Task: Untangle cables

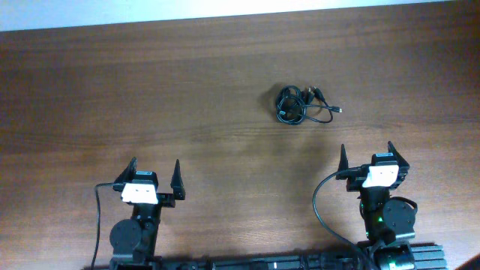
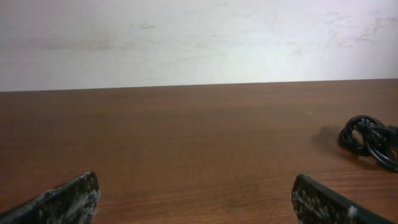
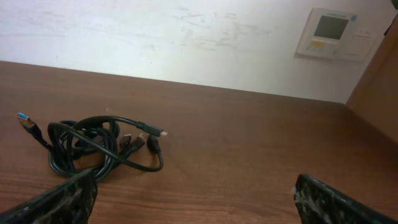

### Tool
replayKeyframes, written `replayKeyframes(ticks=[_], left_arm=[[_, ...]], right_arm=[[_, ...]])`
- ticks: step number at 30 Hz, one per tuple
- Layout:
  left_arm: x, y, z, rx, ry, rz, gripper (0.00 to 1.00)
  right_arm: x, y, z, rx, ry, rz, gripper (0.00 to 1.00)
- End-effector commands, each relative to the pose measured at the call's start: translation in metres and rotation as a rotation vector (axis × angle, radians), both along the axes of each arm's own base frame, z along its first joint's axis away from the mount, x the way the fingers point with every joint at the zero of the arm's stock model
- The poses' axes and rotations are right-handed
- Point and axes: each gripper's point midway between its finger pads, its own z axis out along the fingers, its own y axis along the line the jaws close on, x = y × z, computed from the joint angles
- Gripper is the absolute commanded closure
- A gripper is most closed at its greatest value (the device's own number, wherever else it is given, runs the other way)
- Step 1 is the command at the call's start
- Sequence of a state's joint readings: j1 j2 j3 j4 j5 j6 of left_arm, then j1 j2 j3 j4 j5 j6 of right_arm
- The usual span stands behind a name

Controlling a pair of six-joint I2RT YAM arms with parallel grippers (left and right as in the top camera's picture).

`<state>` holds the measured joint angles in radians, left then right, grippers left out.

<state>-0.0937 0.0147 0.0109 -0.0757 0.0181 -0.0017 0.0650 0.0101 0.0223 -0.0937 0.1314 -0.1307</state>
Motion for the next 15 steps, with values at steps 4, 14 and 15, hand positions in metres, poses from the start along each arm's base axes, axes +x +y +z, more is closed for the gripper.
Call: replayKeyframes(ticks=[4,14,15], left_arm=[[-0.0001,0.0038,-0.0008,-0.012,0.002,0.021,0.02],[-0.0001,0.0038,-0.0008,-0.012,0.002,0.021,0.01],[-0.0001,0.0039,-0.0008,-0.012,0.002,0.022,0.01]], right_arm=[[-0.0017,-0.0082,-0.0006,-0.004,0.009,-0.044,0.0],[-0.0017,-0.0082,-0.0006,-0.004,0.009,-0.044,0.0],[-0.0017,-0.0082,-0.0006,-0.004,0.009,-0.044,0.0]])
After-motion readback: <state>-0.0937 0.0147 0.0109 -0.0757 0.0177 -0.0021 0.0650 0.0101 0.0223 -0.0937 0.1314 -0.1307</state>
